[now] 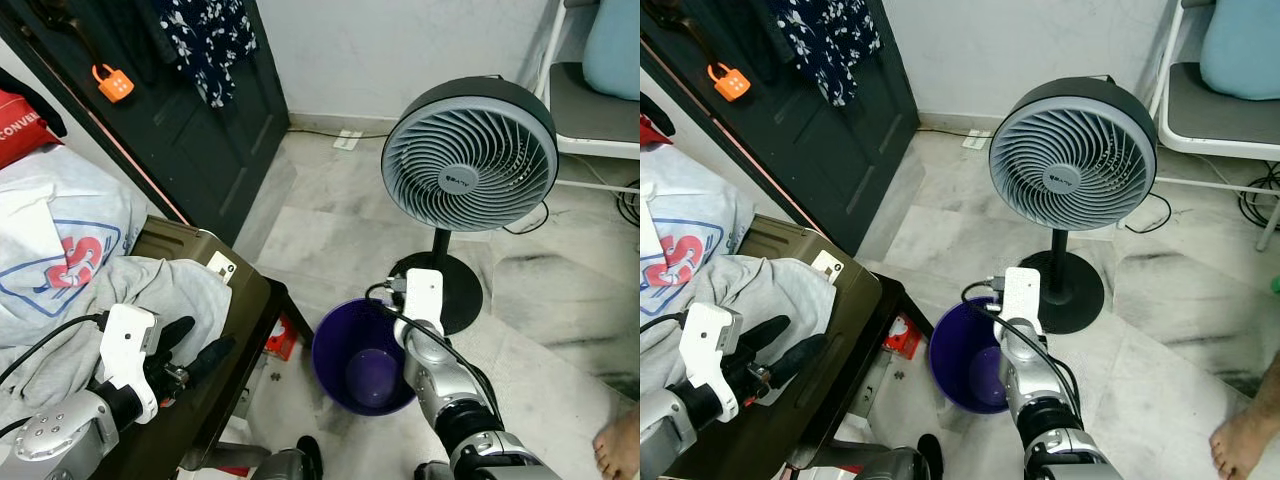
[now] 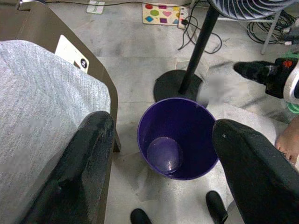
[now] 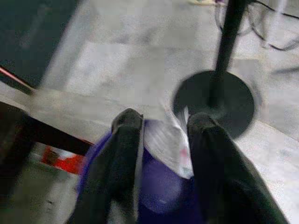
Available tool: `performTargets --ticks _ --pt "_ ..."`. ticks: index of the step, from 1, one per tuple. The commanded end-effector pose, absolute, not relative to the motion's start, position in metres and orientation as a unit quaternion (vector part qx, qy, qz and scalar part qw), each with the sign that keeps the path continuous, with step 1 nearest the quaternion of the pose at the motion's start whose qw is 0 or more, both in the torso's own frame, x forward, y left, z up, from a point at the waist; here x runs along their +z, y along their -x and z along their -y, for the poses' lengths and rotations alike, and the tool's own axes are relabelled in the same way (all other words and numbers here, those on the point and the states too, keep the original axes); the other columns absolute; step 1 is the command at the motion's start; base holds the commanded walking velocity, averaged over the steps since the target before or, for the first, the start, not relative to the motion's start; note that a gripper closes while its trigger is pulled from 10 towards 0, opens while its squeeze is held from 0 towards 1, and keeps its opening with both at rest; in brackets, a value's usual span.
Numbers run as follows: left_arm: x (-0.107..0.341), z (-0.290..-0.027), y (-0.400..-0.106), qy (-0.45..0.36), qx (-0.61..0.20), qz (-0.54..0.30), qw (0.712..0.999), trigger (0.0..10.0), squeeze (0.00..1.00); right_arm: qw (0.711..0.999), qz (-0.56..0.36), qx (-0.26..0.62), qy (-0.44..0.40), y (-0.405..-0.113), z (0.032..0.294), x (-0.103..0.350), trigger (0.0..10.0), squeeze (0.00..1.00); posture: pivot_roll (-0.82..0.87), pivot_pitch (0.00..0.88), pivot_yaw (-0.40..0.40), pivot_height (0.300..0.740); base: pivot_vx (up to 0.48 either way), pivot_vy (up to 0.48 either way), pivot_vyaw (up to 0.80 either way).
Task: Clean up the room
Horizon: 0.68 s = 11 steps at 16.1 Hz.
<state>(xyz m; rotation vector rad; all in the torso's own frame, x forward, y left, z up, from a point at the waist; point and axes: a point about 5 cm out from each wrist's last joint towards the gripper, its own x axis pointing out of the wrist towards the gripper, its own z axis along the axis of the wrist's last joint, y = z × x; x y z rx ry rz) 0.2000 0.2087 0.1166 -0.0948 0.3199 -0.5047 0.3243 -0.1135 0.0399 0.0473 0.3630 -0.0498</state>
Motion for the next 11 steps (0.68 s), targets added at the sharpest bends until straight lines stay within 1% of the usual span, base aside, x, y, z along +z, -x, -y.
performTargets --ticks 1,5,6,7,10,11 --pt "0.117 -0.213 -0.198 0.039 -0.234 -0.161 0.958 10.0 0.00 0.987 -0.154 0.011 -0.050 -0.325 0.097 0.047 10.0 1.00 0.07 0.238 0.197 0.740 0.000 0.000 0.00" --pt "0.118 -0.216 -0.199 0.034 -0.224 -0.157 0.961 10.0 0.00 0.991 -0.092 0.060 -0.075 -0.327 0.086 0.065 10.0 1.00 0.08 0.238 0.200 0.740 0.000 0.000 0.00" --pt "0.119 -0.215 -0.203 0.035 -0.219 -0.151 0.963 10.0 0.00 0.991 -0.059 0.087 -0.077 -0.322 0.082 0.076 10.0 1.00 0.07 0.223 0.192 0.740 0.000 0.000 0.00" --pt "0.120 -0.211 -0.206 0.039 -0.219 -0.145 0.964 10.0 0.00 0.992 -0.039 0.096 -0.074 -0.317 0.083 0.084 10.0 1.00 0.06 0.217 0.188 0.740 0.000 0.000 0.00" --pt "0.123 -0.192 -0.217 0.067 -0.230 -0.121 0.963 10.0 0.00 0.994 -0.007 0.084 -0.071 -0.300 0.100 0.102 10.0 1.00 0.02 0.177 0.164 0.740 0.000 0.000 0.00" --pt "0.124 -0.183 -0.221 0.078 -0.237 -0.113 0.962 10.0 0.00 0.995 0.007 0.076 -0.061 -0.295 0.110 0.109 10.0 1.00 -0.01 0.154 0.152 0.740 0.000 0.000 0.00"
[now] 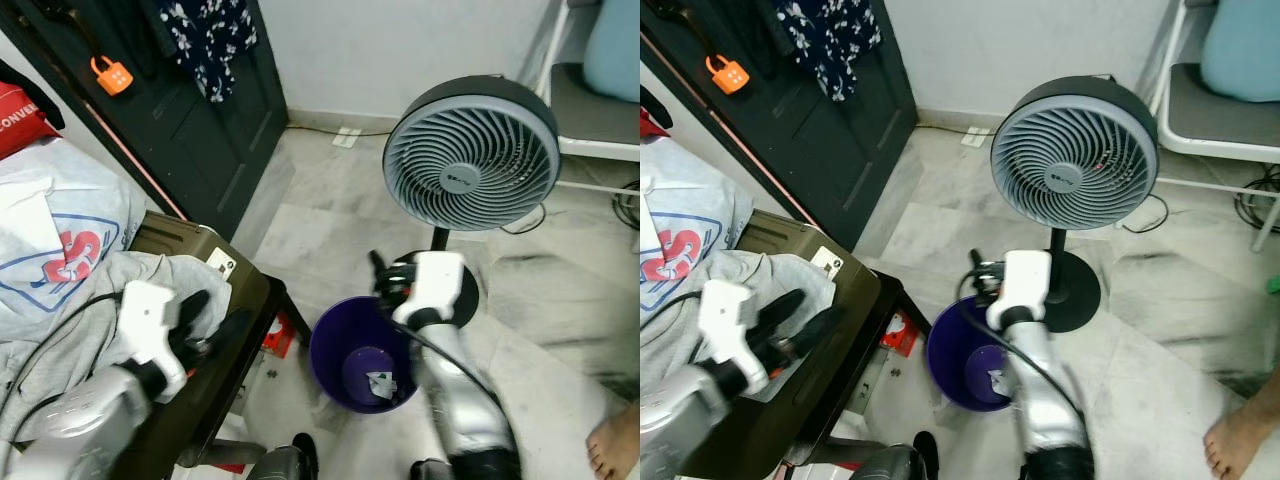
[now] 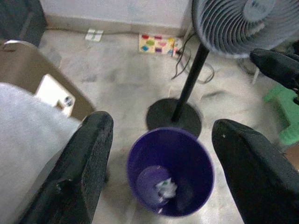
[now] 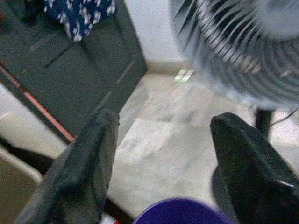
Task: Clean up the room
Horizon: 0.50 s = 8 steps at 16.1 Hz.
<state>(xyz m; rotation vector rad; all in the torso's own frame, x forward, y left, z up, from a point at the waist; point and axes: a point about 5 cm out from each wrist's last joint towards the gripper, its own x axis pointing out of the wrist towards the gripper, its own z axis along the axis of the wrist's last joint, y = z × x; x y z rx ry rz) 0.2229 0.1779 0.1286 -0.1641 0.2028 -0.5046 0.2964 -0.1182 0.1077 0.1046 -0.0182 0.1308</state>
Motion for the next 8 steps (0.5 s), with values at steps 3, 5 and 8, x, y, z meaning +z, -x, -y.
performTargets --ticks 3,5,8 --pt "0.125 -0.167 -0.226 0.103 -0.243 -0.093 0.960 10.0 0.00 0.998 0.040 0.050 -0.025 -0.281 0.137 0.127 10.0 1.00 -0.04 0.120 0.132 0.740 0.000 0.000 0.00" --pt "0.128 -0.158 -0.234 0.144 -0.225 -0.070 0.961 10.0 0.00 0.999 0.037 0.029 0.003 -0.268 0.156 0.131 10.0 1.00 -0.08 0.082 0.114 0.740 0.000 0.000 0.00" --pt "0.128 -0.154 -0.245 0.150 -0.181 -0.040 0.971 10.0 0.00 0.999 0.027 0.016 0.013 -0.258 0.165 0.132 10.0 1.00 -0.10 0.038 0.087 0.740 0.000 0.000 0.00"
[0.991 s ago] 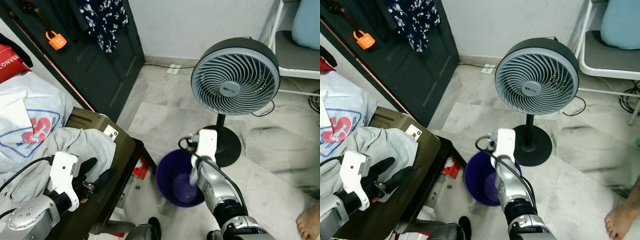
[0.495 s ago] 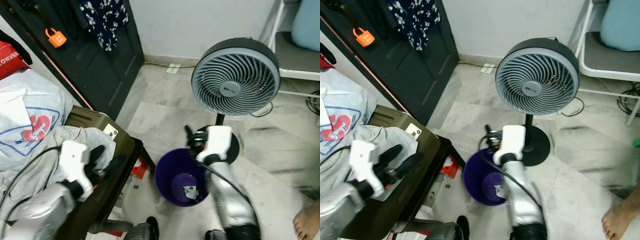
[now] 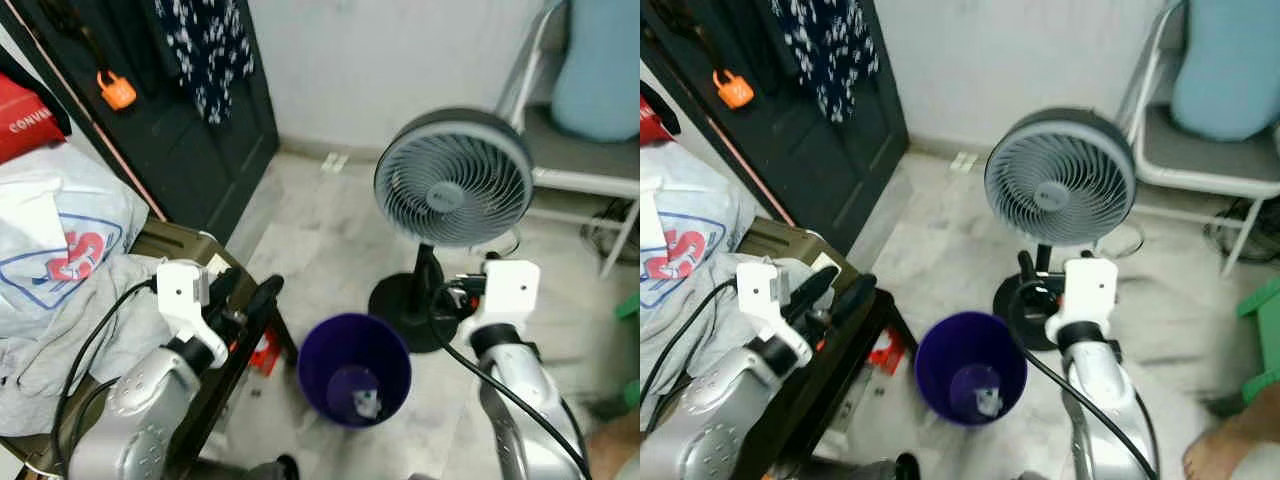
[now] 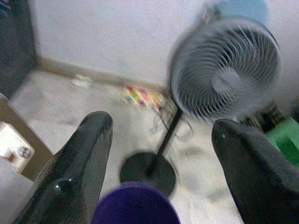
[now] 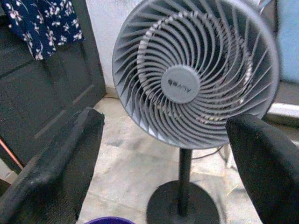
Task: Clean up the room
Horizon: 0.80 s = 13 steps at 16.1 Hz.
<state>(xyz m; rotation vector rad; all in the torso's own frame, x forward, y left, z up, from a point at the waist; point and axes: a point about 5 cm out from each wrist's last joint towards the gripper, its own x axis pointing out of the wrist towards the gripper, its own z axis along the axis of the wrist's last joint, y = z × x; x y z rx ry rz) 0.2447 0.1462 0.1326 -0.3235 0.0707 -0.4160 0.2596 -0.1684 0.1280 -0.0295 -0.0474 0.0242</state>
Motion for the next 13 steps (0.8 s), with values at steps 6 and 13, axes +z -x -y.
performTargets --ticks 6,13 --pt "0.118 -0.160 -0.250 0.174 -0.086 -0.029 0.981 10.0 0.00 0.999 0.024 0.016 0.015 -0.257 0.161 0.137 10.0 1.00 -0.11 0.000 0.069 0.740 0.000 0.000 0.00" --pt "0.122 -0.165 -0.255 0.163 -0.065 -0.015 0.984 10.0 0.00 0.998 0.033 0.027 0.049 -0.264 0.157 0.145 10.0 0.00 -0.10 0.017 0.066 0.740 0.000 0.000 0.46"
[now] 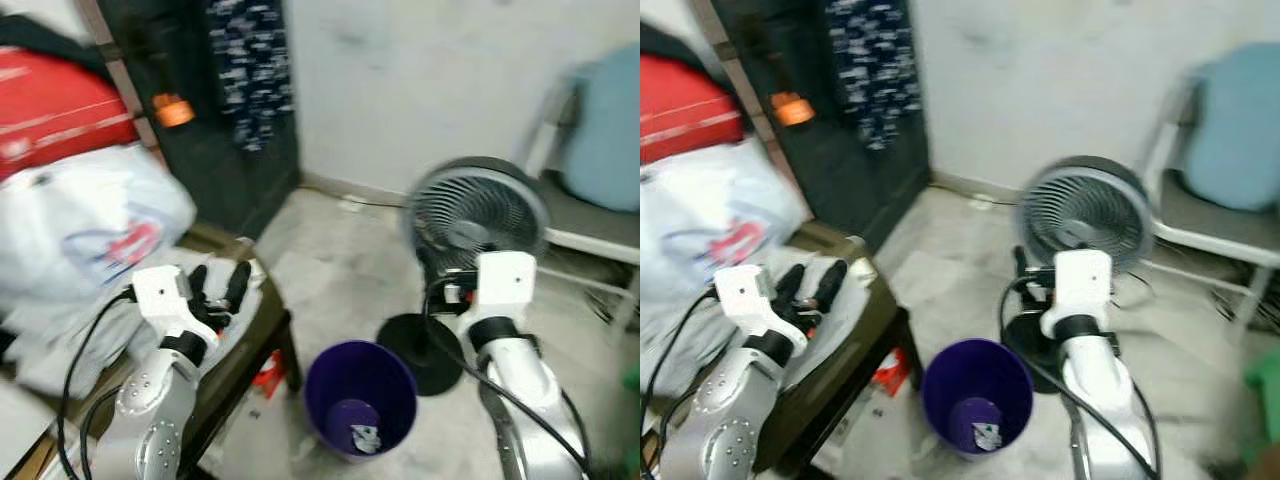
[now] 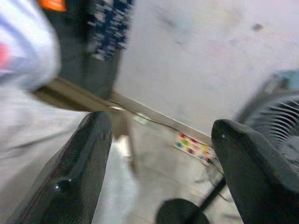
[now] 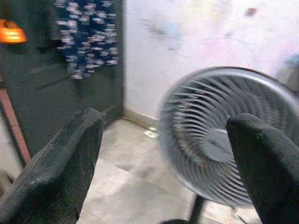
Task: Clean up the room
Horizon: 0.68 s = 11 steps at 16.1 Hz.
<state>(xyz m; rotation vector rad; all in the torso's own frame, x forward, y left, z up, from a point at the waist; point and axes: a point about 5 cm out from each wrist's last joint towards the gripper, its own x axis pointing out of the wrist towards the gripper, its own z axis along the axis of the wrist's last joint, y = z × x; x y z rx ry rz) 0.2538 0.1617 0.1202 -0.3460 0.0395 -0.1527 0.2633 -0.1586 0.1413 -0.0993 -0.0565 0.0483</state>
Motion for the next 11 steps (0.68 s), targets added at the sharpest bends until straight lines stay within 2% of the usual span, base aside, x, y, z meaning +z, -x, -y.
performTargets --ticks 1,11 --pt "0.1228 -0.1657 -0.2540 0.160 -0.057 -0.012 0.985 10.0 0.00 0.998 0.034 0.028 0.049 -0.2647 0.1559 0.1457 10.0 0.00 -0.10 0.017 0.065 0.740 0.000 0.000 0.80" --pt "0.1232 -0.1638 -0.2589 0.147 -0.041 -0.009 0.988 10.0 0.00 0.998 0.041 0.029 0.049 -0.2669 0.1541 0.1490 10.0 0.00 -0.11 0.019 0.071 0.740 0.000 0.000 0.80"
